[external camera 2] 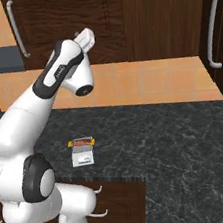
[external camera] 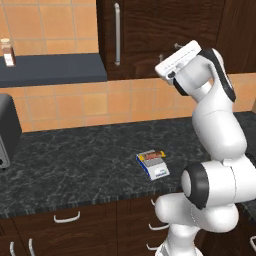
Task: Pick the bar and place it on the digital scale for weighing, and close the cabinet.
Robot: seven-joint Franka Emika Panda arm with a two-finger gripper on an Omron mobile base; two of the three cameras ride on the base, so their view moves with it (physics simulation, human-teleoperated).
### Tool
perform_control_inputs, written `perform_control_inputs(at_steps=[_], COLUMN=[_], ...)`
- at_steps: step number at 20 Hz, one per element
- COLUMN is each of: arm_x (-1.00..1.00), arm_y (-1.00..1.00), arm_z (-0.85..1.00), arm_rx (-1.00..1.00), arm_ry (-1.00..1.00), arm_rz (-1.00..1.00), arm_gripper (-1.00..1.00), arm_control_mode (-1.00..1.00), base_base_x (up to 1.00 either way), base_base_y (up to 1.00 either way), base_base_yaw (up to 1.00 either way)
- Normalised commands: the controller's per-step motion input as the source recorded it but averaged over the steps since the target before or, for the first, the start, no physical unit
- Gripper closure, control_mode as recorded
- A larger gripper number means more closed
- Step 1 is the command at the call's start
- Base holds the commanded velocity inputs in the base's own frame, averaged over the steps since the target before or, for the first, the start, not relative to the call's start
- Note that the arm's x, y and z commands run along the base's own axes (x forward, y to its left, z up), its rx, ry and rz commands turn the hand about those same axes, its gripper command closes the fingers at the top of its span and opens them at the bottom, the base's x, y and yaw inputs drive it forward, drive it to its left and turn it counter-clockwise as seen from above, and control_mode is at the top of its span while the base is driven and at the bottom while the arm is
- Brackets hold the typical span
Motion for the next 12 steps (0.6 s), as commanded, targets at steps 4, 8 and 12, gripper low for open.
perform_control_inputs(at_steps=[4, 8, 12], arm_x=[0.51, 0.32, 0.02], arm_y=[0.00, 0.00, -0.01], arm_z=[0.00, 0.00, 0.10], arm_rx=[0.00, 0.00, 0.00], arm_ry=[0.00, -0.01, -0.17], arm_rz=[-0.01, -0.02, -0.02], arm_gripper=[-1.00, -1.00, -1.00], arm_control_mode=[-1.00, -1.00, -1.00], base_base_x=[0.00, 0.00, 0.00], base_base_y=[0.00, 0.00, 0.00], base_base_yaw=[0.00, 0.00, 0.00])
